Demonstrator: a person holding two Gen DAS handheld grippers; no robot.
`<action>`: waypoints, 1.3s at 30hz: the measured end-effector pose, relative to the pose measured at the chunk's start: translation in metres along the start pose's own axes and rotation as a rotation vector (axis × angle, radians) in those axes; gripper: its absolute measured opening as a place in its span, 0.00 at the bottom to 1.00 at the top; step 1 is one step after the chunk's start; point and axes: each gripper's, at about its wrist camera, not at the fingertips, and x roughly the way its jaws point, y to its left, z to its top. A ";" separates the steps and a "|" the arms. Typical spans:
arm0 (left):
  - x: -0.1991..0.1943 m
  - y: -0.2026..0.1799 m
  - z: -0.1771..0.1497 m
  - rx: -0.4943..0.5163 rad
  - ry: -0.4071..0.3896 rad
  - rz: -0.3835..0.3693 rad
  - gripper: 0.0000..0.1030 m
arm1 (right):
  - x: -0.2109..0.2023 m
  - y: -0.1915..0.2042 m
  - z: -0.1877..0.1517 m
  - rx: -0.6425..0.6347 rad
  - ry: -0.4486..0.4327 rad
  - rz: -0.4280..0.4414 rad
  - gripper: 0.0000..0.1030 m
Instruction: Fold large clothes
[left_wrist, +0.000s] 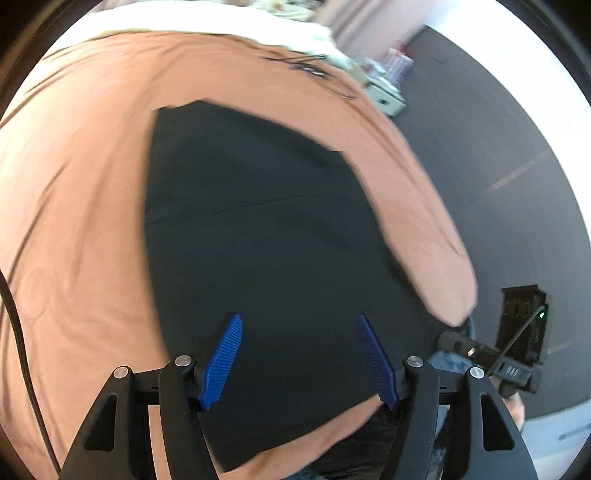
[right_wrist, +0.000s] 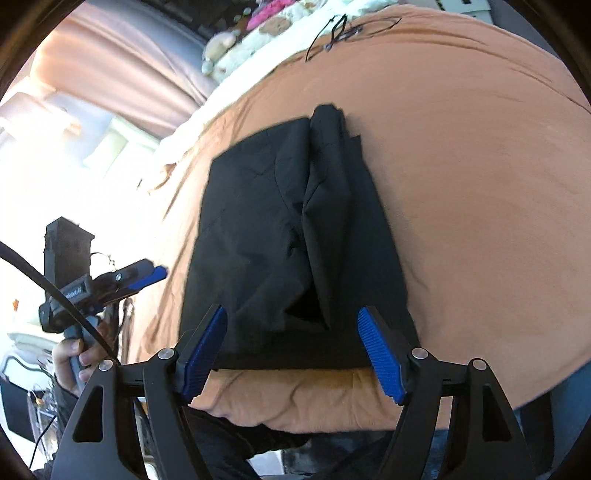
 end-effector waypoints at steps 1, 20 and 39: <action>0.001 0.007 -0.006 -0.011 0.002 0.022 0.64 | 0.003 -0.001 0.003 0.002 0.005 -0.007 0.69; 0.040 -0.008 -0.037 0.075 0.122 0.113 0.33 | -0.012 -0.067 -0.006 0.040 -0.059 -0.012 0.12; 0.040 0.024 0.020 -0.027 0.053 0.056 0.69 | -0.009 -0.068 0.052 0.018 -0.003 -0.021 0.76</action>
